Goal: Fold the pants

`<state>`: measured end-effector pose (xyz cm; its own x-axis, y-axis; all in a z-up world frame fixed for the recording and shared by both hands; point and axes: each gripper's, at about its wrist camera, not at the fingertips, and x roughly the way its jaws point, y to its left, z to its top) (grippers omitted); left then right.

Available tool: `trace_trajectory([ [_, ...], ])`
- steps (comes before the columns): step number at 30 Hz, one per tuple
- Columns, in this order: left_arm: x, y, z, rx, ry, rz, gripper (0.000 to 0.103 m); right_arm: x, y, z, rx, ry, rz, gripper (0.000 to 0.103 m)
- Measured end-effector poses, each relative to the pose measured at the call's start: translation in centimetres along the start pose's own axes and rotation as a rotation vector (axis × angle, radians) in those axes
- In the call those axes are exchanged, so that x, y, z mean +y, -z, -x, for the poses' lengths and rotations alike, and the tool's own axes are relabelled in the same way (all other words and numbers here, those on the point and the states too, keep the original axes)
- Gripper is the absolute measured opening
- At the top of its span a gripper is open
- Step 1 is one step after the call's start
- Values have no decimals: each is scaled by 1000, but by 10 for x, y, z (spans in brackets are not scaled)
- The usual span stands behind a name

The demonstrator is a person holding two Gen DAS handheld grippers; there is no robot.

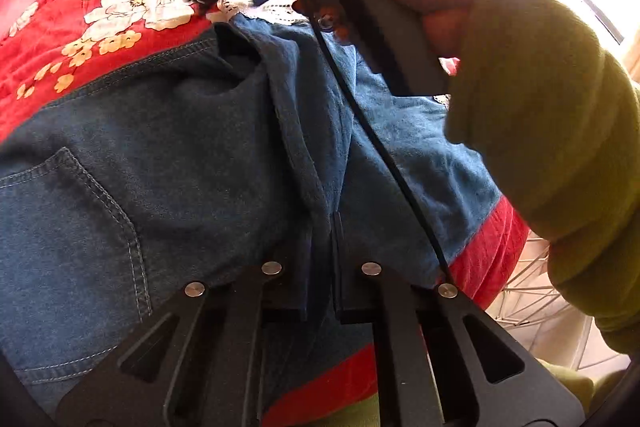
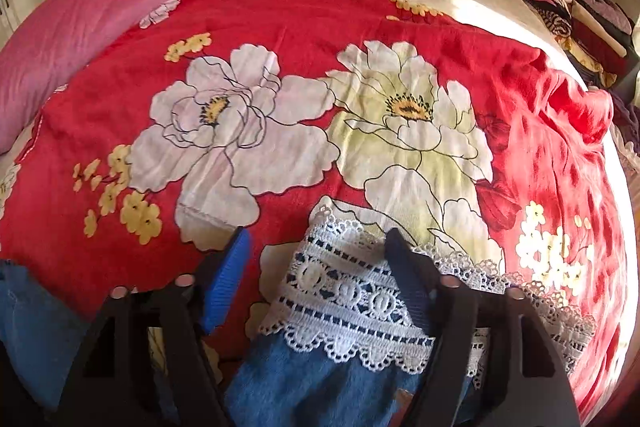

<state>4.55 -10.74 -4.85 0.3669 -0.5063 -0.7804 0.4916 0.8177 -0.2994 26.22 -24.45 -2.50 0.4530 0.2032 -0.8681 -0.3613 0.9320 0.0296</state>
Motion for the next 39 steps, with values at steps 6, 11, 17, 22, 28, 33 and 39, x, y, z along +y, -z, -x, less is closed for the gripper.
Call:
trace_trajectory([
  [6, 3, 3, 8, -20, 3, 3, 3, -44, 20, 46, -116, -65, -104, 11],
  [11, 2, 2, 16, -35, -15, -7, 10, -81, 52, 109, -212, -65, -159, 11],
  [17, -2, 2, 22, -64, -72, -8, 23, -113, 100, 171, -293, -54, -220, 11],
  [22, -7, 4, 30, -82, -96, -48, 0, -127, 153, 201, -304, -51, -268, 11],
  [28, -15, 5, 47, -90, -119, -134, 0, -131, 219, 224, -273, -99, -322, 11],
  [33, -25, 18, 42, -32, -131, -197, 0, -125, 260, 220, -203, -106, -349, 11],
  [39, -31, 27, 33, 21, -132, -220, 0, -129, 290, 196, -135, -91, -387, 11],
])
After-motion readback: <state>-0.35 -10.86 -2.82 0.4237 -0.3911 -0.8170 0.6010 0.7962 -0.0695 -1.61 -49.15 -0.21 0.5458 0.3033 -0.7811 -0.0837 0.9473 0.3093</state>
